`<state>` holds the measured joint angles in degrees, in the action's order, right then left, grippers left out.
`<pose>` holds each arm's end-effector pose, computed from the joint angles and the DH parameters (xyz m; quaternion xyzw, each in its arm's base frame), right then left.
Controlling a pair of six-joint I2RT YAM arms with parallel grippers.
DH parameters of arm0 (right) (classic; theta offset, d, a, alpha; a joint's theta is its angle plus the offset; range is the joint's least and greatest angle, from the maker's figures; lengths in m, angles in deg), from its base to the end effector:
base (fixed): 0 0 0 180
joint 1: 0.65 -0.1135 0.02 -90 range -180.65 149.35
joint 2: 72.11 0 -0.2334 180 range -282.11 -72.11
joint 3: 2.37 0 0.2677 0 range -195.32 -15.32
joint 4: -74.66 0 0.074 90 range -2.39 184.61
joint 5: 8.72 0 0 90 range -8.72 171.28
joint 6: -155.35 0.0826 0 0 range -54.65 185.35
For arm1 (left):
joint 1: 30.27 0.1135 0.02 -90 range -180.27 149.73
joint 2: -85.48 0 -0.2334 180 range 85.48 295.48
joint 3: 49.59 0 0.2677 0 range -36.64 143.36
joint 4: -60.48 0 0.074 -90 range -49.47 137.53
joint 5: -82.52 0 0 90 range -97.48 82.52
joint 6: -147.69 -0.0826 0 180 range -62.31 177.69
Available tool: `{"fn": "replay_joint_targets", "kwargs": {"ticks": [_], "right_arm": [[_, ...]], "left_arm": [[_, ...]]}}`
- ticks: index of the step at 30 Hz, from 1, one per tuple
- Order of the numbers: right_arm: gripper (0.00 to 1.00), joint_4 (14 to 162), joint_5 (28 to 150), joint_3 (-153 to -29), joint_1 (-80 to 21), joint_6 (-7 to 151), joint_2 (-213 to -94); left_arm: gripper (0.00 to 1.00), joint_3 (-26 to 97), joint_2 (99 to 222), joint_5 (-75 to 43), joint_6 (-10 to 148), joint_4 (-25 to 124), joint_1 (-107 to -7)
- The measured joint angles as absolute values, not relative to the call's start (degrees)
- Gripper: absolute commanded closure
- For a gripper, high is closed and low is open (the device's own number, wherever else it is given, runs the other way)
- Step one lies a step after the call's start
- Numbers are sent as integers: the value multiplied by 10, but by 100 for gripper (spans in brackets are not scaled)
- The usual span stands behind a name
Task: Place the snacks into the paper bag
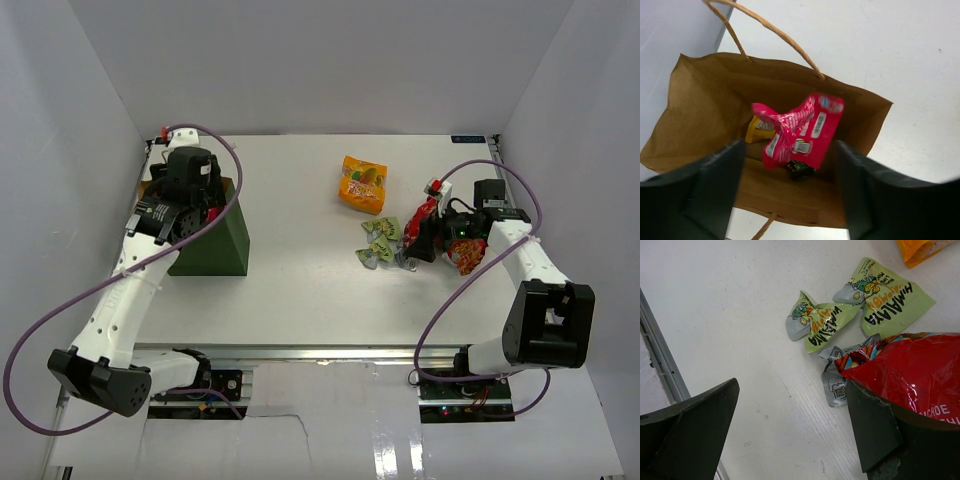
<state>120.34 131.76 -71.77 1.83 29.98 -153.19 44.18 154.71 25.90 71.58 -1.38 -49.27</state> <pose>0.3167 0.0501 0.1833 -0.3607 0.7987 0.3047 0.3732 0.2932 -0.0529 0.3562 -0.0890 0.8633 0.1265 0.4805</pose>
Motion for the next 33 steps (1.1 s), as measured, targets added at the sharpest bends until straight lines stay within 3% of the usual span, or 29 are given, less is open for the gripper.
{"fn": "replay_joint_targets", "kwargs": {"ticks": [3, 14, 21, 27, 29, 33], "right_arm": [[7, 1222, 1295, -733, 2, 278, -1532], [3, 1238, 1089, -835, -80, 201, -1568], [3, 1310, 1072, -860, -123, 18, -1602], [13, 1351, 1072, -896, -165, -30, -1687], [20, 1354, 1066, -917, -166, -16, -1711], [23, 1342, 1049, -911, -173, 49, -1716]], "left_arm": [[6, 446, 1547, 242, 722, -9, -490], [5, 486, 1509, 80, 752, 2, -490], [4, 416, 1404, -106, 802, 106, -490], [3, 328, 1361, -229, 874, 199, -490], [3, 308, 1362, -247, 894, 216, -490], [2, 264, 1354, -262, 923, 227, -490]]}}
